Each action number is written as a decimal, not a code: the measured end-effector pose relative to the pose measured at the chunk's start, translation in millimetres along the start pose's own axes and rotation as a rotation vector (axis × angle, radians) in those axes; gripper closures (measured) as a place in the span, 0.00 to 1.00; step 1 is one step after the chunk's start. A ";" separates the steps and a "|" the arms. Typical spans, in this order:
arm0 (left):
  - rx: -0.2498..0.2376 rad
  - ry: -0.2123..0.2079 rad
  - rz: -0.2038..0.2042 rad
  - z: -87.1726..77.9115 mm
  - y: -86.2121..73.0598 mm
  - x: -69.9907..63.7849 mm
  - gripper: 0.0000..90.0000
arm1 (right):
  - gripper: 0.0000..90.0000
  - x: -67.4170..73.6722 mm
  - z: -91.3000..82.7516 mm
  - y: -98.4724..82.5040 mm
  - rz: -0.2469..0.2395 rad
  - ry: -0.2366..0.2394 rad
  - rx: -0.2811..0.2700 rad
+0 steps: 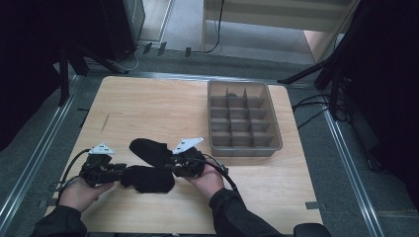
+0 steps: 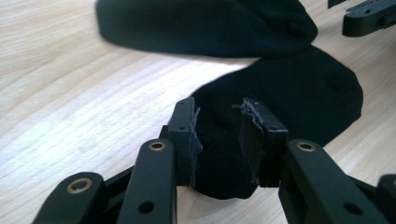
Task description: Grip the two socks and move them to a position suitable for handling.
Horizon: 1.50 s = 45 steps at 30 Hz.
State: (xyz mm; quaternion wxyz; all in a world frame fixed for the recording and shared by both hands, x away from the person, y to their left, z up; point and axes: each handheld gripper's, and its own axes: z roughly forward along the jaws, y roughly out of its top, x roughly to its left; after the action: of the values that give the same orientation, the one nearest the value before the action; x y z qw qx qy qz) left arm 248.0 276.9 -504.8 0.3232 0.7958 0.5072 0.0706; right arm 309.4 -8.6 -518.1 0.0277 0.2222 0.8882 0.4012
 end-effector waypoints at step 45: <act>-0.072 0.060 -0.074 -12.4 -1.6 25.1 0.69 | 0.95 -16.2 -65.2 74.0 -0.200 -0.131 0.071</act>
State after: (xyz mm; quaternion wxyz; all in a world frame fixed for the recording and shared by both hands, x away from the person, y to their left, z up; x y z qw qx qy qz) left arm 253.3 304.3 -501.5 0.3388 0.7619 0.5428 0.1006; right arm 336.8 -18.1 -422.5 0.1175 0.1589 0.9160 0.3491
